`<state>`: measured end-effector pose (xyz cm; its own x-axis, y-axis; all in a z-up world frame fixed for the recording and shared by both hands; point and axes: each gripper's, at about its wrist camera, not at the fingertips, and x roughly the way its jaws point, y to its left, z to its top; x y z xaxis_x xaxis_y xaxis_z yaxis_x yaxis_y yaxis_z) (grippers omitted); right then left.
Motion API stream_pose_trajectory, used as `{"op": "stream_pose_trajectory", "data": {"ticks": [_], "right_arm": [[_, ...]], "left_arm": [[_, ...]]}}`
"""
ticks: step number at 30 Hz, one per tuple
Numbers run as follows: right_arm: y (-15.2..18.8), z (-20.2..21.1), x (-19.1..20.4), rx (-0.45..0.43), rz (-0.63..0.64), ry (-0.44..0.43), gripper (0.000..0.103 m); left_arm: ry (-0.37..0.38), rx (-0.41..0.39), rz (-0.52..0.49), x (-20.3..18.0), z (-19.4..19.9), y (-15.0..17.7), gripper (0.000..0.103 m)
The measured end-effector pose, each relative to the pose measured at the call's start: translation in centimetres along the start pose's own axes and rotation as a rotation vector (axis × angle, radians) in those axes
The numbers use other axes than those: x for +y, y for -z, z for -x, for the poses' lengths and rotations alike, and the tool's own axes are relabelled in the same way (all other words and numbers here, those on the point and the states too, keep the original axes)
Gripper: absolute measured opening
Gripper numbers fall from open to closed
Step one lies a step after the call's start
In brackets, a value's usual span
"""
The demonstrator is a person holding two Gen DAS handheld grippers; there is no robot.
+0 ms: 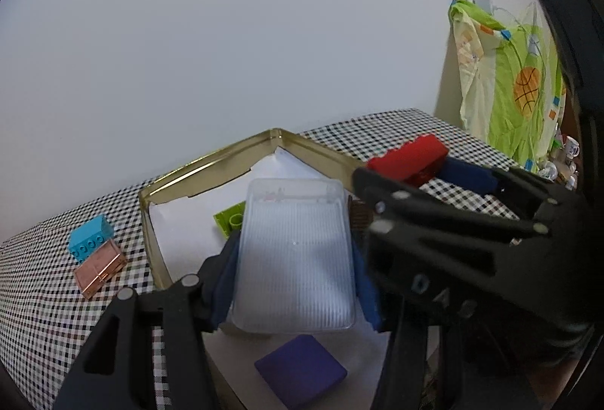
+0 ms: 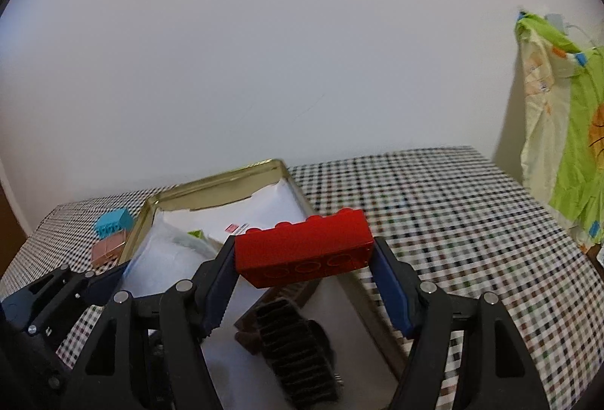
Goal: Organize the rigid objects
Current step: 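Carry the clear box and red brick over the tin tray, then lower the clear box and red brick into the tray and open both grippers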
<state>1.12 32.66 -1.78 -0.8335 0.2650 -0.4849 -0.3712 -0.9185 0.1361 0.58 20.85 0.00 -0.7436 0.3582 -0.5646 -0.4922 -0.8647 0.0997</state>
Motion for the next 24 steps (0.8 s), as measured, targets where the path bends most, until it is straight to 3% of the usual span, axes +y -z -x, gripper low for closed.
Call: {"op": "stream_pose_trajectory", "data": {"ticks": [8,14,15,18,19,24], "right_arm": [[0.1,-1.0,0.5,0.047,0.003,-0.029,0.071],[0.0,0.3,-0.5,0.0,-0.052,-0.026,0.079],[-0.1,0.6,-0.8,-0.019,-0.064,-0.016,0.08],[-0.4,2.0,-2.3,-0.088,-0.133,0.019,0.085],[-0.4,2.3,-2.7,-0.104,-0.152,0.029,0.085],[-0.2,3.5,-5.1,-0.156,-0.261,0.078,0.085]], "left_arm": [[-0.015,0.04,0.003,-0.1,-0.5,0.1,0.055],[-0.005,0.054,-0.008,-0.2,-0.6,0.1,0.055],[0.007,0.048,0.003,0.0,-0.4,0.0,0.06],[0.041,0.027,0.017,0.1,0.3,-0.2,0.097],[0.031,-0.007,0.026,0.2,1.0,-0.4,0.103],[-0.026,-0.112,0.048,1.5,3.4,-0.9,0.103]]}}
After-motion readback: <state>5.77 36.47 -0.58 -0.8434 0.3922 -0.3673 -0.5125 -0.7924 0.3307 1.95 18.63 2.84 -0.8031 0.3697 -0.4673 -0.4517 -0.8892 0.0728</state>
